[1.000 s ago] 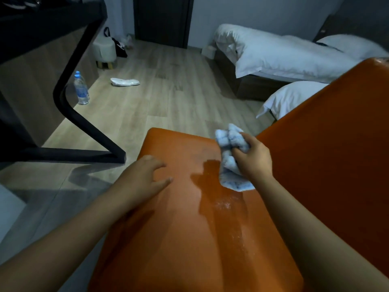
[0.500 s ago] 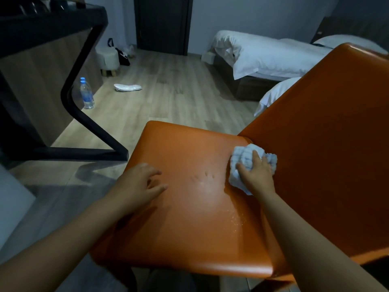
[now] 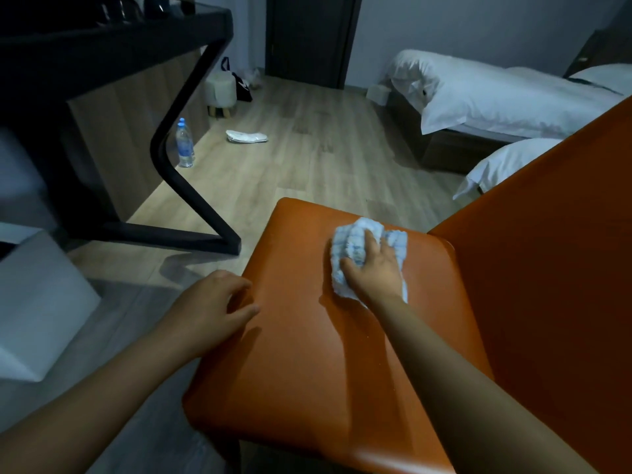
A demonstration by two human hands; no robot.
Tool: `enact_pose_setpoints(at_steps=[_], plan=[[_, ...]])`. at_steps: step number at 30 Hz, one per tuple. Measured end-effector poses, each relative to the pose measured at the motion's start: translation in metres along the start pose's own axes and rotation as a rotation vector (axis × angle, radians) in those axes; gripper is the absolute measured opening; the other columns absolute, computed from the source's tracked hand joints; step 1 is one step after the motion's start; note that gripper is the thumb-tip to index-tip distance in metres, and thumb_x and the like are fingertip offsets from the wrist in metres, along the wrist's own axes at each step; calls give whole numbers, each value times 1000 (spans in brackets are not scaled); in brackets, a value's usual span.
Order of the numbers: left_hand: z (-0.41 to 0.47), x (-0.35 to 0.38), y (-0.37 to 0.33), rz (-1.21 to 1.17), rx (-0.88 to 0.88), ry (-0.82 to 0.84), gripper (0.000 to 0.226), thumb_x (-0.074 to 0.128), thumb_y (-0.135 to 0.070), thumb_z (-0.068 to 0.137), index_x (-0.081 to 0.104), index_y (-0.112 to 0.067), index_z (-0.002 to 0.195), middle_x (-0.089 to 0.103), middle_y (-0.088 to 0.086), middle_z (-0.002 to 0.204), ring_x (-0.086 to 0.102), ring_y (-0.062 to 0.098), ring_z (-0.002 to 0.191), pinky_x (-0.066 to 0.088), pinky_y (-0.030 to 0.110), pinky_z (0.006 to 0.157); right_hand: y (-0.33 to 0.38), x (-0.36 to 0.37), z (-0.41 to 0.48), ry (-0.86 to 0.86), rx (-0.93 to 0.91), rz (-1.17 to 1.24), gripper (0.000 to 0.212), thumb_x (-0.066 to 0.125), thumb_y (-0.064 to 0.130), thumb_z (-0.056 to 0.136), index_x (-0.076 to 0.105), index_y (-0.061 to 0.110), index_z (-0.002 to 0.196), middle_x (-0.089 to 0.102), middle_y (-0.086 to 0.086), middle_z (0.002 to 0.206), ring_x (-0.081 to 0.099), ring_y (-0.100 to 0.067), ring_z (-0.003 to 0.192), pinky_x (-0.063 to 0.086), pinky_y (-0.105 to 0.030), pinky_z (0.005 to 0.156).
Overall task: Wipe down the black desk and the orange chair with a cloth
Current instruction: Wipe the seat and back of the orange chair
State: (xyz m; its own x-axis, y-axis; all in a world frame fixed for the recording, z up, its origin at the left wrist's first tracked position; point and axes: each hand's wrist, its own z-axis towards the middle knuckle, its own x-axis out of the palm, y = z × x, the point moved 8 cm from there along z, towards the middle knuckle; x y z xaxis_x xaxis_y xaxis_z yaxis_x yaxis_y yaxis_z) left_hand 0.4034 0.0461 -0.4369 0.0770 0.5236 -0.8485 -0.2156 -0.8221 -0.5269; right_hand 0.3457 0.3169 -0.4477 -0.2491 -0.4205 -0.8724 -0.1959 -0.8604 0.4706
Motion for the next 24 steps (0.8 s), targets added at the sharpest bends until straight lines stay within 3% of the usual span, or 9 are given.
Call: enact_pose_setpoints(at_steps=[5, 9, 11, 13, 15, 18, 22, 24], plan=[[-6, -9, 22, -52, -38, -14, 50, 62, -44, 88, 55, -24, 132, 53, -6, 129, 51, 7, 114, 43, 28, 96, 58, 29, 2, 58, -110, -15, 73, 48, 45, 87, 16, 25, 150, 15, -13, 157, 19, -26, 143, 25, -39, 111], [-14, -17, 38, -46, -59, -64, 50, 65, -43, 86, 56, -21, 130, 54, -5, 126, 46, 1, 105, 37, 20, 87, 107, 49, -4, 102, -209, 67, 71, 53, 33, 84, 25, 21, 148, 27, -14, 153, 29, -28, 138, 33, -40, 109], [-18, -18, 41, -41, -66, -69, 50, 67, -42, 85, 57, -21, 130, 55, -5, 126, 45, 0, 103, 35, 20, 85, 125, 50, -9, 107, -273, 98, 61, 55, 27, 81, 39, 17, 139, 44, -14, 140, 41, -29, 128, 39, -41, 102], [-21, -19, 40, -40, -80, -65, 51, 67, -43, 85, 56, -21, 130, 54, -5, 127, 46, 1, 105, 37, 21, 85, 137, 40, -14, 73, -357, 158, 41, 55, 19, 79, 54, 13, 119, 58, -12, 114, 53, -27, 107, 45, -40, 91], [-22, -21, 34, -37, -76, -67, 50, 67, -43, 85, 57, -21, 129, 54, -5, 128, 47, 2, 106, 38, 21, 85, 135, 26, -19, 85, -379, 290, 34, 54, 15, 80, 58, 16, 113, 63, -7, 103, 59, -22, 96, 48, -35, 85], [-22, -24, 15, -30, -35, -69, 50, 64, -44, 86, 56, -21, 130, 54, -5, 128, 50, 6, 112, 41, 24, 89, 115, -2, -24, 111, -325, 398, 40, 57, 17, 84, 55, 25, 123, 64, 1, 113, 59, -17, 102, 49, -33, 89], [-24, -20, -25, 1, 43, -48, 50, 61, -48, 87, 56, -25, 132, 54, -6, 129, 51, 9, 116, 43, 29, 97, 70, -76, -45, -131, -347, 379, 32, 54, 18, 83, 59, 28, 113, 67, 2, 104, 60, -21, 98, 50, -39, 85], [-26, -14, -44, 11, 58, -42, 52, 62, -48, 87, 54, -26, 133, 52, -6, 133, 50, 12, 117, 42, 30, 97, 41, -103, -61, -171, -329, 343, 33, 55, 18, 81, 60, 30, 112, 68, 1, 103, 60, -22, 98, 50, -38, 83]])
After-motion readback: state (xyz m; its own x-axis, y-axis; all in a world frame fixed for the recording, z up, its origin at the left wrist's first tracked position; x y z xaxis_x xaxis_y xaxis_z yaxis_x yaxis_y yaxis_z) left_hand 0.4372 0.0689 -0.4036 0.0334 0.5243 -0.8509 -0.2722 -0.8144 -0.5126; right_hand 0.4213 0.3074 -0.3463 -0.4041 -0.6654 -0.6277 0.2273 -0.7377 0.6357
